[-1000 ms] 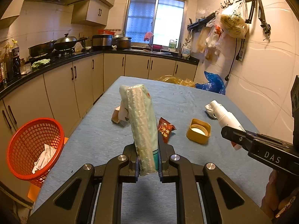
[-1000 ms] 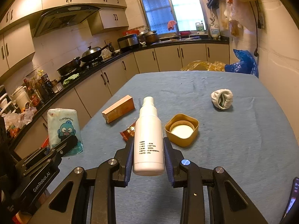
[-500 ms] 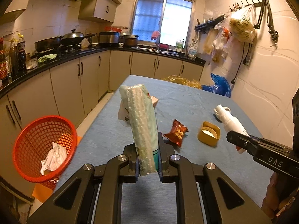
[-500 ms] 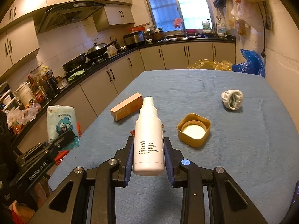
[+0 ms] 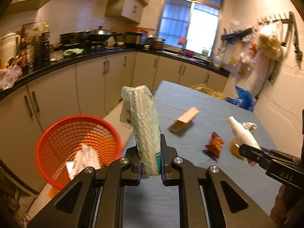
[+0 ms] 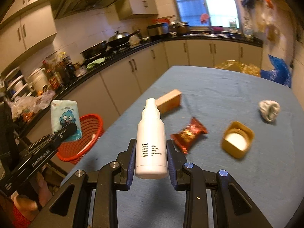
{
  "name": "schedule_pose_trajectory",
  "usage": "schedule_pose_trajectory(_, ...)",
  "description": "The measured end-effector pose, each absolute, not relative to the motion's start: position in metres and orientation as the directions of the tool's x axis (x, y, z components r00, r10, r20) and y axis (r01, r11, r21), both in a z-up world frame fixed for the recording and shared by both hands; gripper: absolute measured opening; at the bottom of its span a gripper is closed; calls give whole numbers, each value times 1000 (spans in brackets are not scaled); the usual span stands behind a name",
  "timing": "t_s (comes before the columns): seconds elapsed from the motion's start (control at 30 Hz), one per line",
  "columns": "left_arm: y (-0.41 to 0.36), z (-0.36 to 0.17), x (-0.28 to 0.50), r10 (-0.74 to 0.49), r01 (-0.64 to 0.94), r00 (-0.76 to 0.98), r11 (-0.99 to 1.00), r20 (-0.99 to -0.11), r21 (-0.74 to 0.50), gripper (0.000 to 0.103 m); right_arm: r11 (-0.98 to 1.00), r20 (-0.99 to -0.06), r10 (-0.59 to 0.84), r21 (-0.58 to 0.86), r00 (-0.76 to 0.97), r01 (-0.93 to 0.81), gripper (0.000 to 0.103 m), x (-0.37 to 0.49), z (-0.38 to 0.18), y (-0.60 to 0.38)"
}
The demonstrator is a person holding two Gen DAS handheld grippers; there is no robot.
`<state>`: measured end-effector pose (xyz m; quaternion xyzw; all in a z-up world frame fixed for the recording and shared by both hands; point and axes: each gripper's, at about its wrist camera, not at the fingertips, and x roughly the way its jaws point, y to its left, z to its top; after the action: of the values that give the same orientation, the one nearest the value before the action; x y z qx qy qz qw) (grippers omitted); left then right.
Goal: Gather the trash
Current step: 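Carry the bubble-wrap roll and spray bottle over the orange wastebasket, then open both grippers to drop the roll and bottle into the wastebasket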
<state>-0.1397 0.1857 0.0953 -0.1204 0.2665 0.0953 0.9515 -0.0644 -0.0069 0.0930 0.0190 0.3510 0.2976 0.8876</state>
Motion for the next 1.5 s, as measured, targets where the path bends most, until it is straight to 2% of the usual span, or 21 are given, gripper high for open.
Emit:
schedule_pose_trajectory(0.3, 241, 86, -150, 203, -364, 811, 910, -548, -201, 14, 769, -641, 580, 228, 503, -597, 32, -59, 89, 53)
schedule_pose_trajectory(0.67, 286, 71, -158, 246, -432, 781, 876, -573, -214, 14, 703, -671, 614, 226, 415, -674, 32, -58, 85, 121)
schedule_pose_trajectory(1.5, 334, 49, -159, 208, -445, 762, 856, -614, -262, 14, 647, -719, 626, 261, 302, -716, 32, -43, 73, 197)
